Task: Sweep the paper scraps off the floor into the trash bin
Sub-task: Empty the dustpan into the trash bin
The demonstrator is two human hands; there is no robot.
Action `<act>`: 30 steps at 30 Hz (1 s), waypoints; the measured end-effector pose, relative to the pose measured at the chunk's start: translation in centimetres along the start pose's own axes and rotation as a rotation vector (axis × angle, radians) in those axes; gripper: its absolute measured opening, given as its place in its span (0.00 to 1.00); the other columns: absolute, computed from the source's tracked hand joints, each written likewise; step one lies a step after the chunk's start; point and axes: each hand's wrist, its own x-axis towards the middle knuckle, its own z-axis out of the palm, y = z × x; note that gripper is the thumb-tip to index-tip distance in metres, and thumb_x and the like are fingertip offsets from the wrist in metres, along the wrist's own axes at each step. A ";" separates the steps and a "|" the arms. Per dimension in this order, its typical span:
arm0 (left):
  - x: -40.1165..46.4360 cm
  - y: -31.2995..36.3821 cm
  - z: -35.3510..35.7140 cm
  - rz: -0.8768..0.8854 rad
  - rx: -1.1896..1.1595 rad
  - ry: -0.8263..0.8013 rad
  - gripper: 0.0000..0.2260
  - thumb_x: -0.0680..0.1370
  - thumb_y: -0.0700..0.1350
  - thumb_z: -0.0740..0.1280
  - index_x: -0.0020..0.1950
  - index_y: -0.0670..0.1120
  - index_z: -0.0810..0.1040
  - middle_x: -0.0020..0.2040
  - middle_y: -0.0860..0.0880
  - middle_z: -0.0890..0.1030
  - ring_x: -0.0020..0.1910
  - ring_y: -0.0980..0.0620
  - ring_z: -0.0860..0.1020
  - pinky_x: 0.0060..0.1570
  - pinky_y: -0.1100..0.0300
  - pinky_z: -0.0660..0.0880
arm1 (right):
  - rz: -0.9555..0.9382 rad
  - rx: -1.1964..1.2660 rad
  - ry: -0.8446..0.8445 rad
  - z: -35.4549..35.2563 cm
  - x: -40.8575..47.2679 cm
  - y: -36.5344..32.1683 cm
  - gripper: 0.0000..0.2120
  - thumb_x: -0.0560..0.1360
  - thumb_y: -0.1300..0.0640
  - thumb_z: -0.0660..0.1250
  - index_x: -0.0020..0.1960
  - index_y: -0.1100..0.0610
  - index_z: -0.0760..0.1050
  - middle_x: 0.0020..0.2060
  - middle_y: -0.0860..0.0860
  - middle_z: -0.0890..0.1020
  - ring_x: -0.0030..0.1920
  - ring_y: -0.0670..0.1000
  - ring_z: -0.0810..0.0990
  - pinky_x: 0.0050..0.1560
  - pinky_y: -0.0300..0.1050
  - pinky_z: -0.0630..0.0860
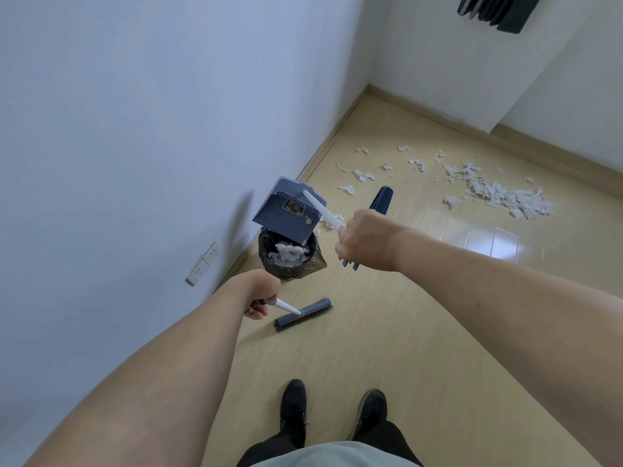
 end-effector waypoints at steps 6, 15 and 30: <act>0.1 0.1 -0.2 -0.001 0.000 0.015 0.05 0.77 0.36 0.57 0.47 0.38 0.72 0.37 0.44 0.72 0.28 0.52 0.71 0.28 0.60 0.73 | -0.021 -0.006 -0.008 0.6 -0.7 -0.2 0.07 0.75 0.65 0.61 0.47 0.56 0.76 0.36 0.52 0.78 0.31 0.54 0.70 0.32 0.44 0.66; 0.1 0.0 -0.5 0.011 0.010 0.016 0.05 0.78 0.36 0.58 0.49 0.38 0.72 0.37 0.45 0.73 0.27 0.53 0.71 0.27 0.61 0.74 | -0.015 0.005 0.022 0.1 -0.8 -0.2 0.06 0.76 0.64 0.61 0.49 0.57 0.75 0.36 0.52 0.77 0.31 0.53 0.70 0.32 0.44 0.65; 0.1 -0.4 -0.4 0.045 -0.011 0.009 0.04 0.76 0.35 0.57 0.45 0.38 0.72 0.37 0.44 0.72 0.27 0.52 0.70 0.27 0.62 0.73 | -0.045 0.008 0.007 0.5 -1.1 -1.4 0.06 0.77 0.62 0.60 0.47 0.58 0.76 0.37 0.53 0.78 0.32 0.54 0.71 0.33 0.45 0.65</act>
